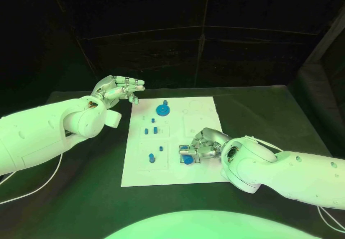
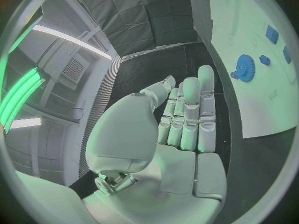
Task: Assemble the parts on the task board
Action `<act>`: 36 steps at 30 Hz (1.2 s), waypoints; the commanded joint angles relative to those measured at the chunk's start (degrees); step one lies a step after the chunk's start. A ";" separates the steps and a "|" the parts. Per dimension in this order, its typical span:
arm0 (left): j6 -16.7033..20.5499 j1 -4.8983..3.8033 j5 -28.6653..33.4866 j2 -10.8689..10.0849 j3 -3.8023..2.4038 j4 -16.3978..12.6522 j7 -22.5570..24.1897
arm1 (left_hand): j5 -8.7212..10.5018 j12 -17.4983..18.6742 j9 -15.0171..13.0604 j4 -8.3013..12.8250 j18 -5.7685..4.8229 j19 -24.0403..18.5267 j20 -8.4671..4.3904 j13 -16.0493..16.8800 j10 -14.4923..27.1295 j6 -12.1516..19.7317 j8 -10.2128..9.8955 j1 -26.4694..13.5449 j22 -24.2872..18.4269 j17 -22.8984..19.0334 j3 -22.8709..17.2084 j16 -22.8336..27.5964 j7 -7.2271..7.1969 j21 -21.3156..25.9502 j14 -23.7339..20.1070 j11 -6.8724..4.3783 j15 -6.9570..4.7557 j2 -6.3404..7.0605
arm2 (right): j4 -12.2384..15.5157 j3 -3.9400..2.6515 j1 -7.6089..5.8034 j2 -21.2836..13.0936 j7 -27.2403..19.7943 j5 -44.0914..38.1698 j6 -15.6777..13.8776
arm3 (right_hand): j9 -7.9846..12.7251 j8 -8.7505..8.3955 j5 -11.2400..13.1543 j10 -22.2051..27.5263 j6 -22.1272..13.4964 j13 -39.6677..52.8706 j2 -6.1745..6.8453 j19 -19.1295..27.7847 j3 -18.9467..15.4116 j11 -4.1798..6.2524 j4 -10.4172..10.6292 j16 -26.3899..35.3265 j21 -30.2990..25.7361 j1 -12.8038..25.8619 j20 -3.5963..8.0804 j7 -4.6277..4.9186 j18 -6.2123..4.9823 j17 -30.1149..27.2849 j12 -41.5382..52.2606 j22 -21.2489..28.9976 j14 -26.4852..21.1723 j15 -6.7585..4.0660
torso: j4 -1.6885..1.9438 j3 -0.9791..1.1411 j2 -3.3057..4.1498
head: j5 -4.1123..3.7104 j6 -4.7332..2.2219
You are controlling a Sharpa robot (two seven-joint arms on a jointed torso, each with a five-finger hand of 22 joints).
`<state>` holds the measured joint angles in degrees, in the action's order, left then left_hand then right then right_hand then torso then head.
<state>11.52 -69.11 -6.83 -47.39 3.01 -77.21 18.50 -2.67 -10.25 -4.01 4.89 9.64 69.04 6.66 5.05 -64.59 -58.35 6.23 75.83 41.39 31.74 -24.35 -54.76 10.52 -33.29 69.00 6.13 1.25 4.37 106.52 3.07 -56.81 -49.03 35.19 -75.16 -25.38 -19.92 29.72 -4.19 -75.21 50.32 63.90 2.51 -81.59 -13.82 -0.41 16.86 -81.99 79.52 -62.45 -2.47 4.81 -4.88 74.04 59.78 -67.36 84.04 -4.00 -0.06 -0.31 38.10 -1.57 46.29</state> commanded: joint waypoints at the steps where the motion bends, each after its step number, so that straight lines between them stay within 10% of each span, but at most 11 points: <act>1: -0.53 -0.10 0.21 0.04 -0.05 -0.05 0.11 | -0.19 -0.24 0.07 -0.10 0.81 -0.31 0.17 0.06 0.40 0.32 0.39 0.13 -0.05 -0.10 0.29 0.01 0.15 0.23 -0.52 0.15 -0.01 -0.66 | 0.24 -0.03 -0.09 -0.14 0.42 -2.67 -1.68 | -0.10 0.34 0.25 0.57 -0.53 -0.36 0.47 0.41 0.57 0.02 0.02 0.31 -0.35 0.51 -0.01 0.01 0.53 -0.08 -0.42 0.08 2.93 0.35 | -0.04 0.03 0.01 | 0.01 -0.03; 23: -0.66 -0.08 0.21 0.09 -0.04 0.09 0.05 | -0.19 -0.24 0.07 -0.10 0.81 -0.31 0.17 0.06 0.40 0.32 0.39 0.13 -0.05 -0.10 0.29 0.01 0.15 0.23 -0.52 0.15 -0.01 -0.66 | 1.75 -0.04 -0.08 -2.76 -6.30 -3.51 1.77 | -1.14 2.54 -2.59 -0.53 -0.70 0.44 -0.34 0.13 3.64 0.31 -3.43 0.45 -0.20 -12.48 0.15 -0.26 0.64 0.18 0.84 -0.60 3.06 0.12 | 0.01 -0.04 -0.01 | -0.14 -0.01; 36: -0.24 -0.08 0.21 -0.23 -0.04 -0.25 0.38 | -0.19 -0.24 0.07 -0.10 0.81 -0.31 0.17 0.06 0.40 0.32 0.39 0.13 -0.05 -0.10 0.29 0.01 0.15 0.23 -0.52 0.15 -0.01 -0.66 | 3.93 -0.09 -1.42 -12.14 -7.29 -3.82 1.23 | 1.69 -1.87 -11.74 -0.75 -2.37 0.25 -3.30 -0.04 2.21 -0.50 -2.51 0.35 -0.05 -13.50 -0.35 0.83 0.71 0.51 0.66 -0.98 3.13 0.75 | -0.09 -0.15 -0.04 | -1.50 -0.53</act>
<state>11.48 -69.09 -6.83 -47.56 3.02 -77.25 18.41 -2.67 -10.24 -4.01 4.89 9.64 69.04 6.66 5.05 -64.59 -58.35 6.23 75.82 41.41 31.70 -24.35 -54.76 10.52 -33.29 69.00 6.13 1.25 4.37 110.26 2.98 -58.09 -60.48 29.25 -78.26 -24.47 -18.42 28.12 -15.36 -75.86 47.91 64.23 -0.42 -81.60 -11.48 -0.82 14.42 -81.74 79.37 -75.94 -2.47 5.58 -4.88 74.50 60.35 -68.30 84.04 -3.57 -0.18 -0.37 38.03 -2.82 45.91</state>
